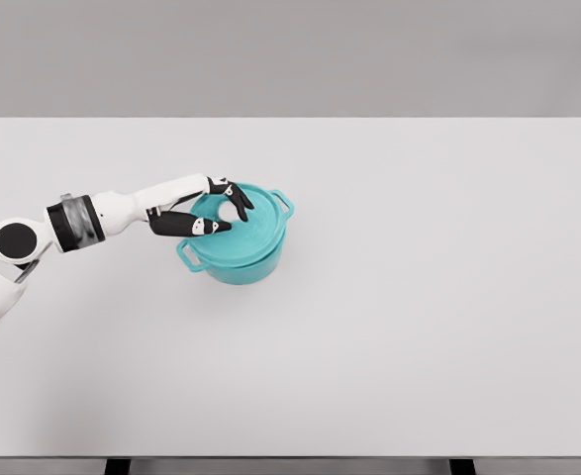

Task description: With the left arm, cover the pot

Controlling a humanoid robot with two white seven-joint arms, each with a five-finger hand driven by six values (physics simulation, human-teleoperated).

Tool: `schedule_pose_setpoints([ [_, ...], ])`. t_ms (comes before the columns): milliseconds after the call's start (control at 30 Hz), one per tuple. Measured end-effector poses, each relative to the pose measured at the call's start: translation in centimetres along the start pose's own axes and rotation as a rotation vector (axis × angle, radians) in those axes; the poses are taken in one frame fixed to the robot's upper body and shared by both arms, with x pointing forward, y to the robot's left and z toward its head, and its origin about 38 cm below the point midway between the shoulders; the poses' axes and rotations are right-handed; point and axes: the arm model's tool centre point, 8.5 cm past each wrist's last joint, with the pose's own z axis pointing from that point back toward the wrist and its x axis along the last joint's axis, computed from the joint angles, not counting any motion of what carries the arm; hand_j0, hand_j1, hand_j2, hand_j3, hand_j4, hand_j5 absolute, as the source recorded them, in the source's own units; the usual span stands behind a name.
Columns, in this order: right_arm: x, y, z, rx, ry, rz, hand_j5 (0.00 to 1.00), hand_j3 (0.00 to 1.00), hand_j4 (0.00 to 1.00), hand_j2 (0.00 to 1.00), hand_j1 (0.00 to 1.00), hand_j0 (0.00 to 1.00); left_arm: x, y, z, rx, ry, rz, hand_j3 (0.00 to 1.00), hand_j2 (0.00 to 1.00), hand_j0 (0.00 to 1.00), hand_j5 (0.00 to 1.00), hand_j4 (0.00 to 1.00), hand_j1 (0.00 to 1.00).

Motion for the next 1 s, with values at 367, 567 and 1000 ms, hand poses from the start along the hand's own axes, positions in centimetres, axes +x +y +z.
schedule_pose_setpoints([
  [367,0.0,0.0,0.0,0.0,0.0,0.0,1.0,1.0,1.0,1.0,1.0,1.0,-0.14,-0.01,0.03,0.001,0.0,0.001,0.48,0.48,0.48,0.48,0.48,0.48],
  [567,0.0,0.0,0.0,0.0,0.0,0.0,1.0,1.0,1.0,1.0,1.0,1.0,-0.06,-0.06,-0.09,0.001,-0.004,0.001,0.48,0.48,0.48,0.48,0.48,0.48],
  [1000,0.0,0.0,0.0,0.0,0.0,0.0,1.0,1.0,1.0,1.0,1.0,1.0,-0.05,-0.04,-0.17,0.001,-0.006,0.002,0.56,0.56,0.56,0.56,0.56,0.56],
])
